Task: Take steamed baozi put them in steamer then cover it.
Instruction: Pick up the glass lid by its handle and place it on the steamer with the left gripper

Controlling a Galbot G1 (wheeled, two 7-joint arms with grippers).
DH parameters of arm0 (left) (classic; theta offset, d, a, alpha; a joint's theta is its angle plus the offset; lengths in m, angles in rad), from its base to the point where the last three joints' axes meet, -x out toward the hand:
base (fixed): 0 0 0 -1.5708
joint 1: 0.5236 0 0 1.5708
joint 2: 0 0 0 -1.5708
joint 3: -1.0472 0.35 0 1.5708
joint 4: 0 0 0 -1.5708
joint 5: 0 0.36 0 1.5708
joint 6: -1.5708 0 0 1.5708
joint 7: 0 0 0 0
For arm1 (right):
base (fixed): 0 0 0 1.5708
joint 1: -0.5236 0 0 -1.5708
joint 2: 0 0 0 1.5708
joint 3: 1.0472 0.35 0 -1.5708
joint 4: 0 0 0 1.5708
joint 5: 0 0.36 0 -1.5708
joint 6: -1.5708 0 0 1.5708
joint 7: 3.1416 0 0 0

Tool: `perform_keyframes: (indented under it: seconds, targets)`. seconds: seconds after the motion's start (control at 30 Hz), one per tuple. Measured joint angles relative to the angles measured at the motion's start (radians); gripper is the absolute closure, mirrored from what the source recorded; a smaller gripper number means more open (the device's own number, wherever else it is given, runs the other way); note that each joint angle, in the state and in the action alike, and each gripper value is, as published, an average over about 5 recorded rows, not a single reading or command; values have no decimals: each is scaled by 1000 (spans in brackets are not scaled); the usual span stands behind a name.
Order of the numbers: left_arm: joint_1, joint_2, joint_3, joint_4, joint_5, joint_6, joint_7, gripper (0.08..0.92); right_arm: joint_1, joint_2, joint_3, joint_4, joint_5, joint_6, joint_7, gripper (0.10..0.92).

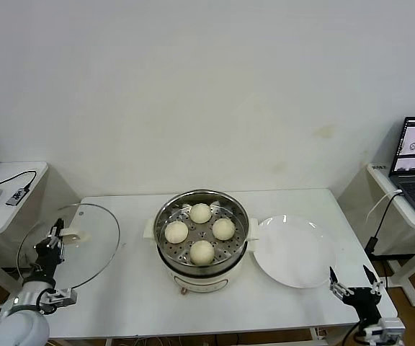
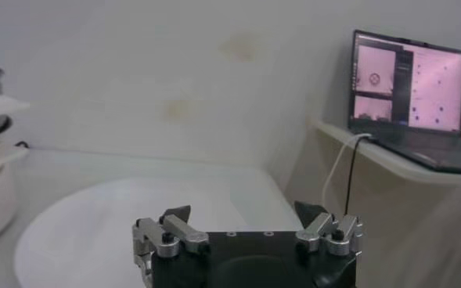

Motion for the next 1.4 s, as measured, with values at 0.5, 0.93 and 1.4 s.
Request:
perform_keyframes:
  seconds: [0.5,0.93,1.4]
  targets:
    - [-93,132,241,-249,-27,264,99,851,27,33,-51,-13,-92,8,21,203]
    - [-333,32,557,-248,159,439,282,851,53,83,-81,-35,-211,8,51,203]
    - [-459,-204,721,-124,359,502,407,851,51,111,-92,-49,-287,20,64,203]
